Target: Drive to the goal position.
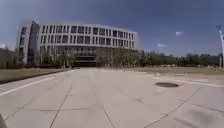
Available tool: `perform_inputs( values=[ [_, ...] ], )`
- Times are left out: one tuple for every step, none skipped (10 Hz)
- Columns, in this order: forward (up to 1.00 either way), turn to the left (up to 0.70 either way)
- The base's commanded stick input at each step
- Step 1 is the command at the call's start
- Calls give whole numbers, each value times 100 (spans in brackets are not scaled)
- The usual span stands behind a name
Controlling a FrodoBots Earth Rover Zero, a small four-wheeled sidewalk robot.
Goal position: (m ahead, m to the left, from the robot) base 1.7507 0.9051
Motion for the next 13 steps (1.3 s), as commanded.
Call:
perform_inputs(
  values=[
    [70, 1],
    [70, 1],
    [70, 1],
    [70, 1],
    [70, 1],
    [70, 1],
    [70, 1],
    [70, 1],
    [70, 1],
    [70, 1],
    [70, 1],
    [70, 1],
    [70, 1]
  ],
)
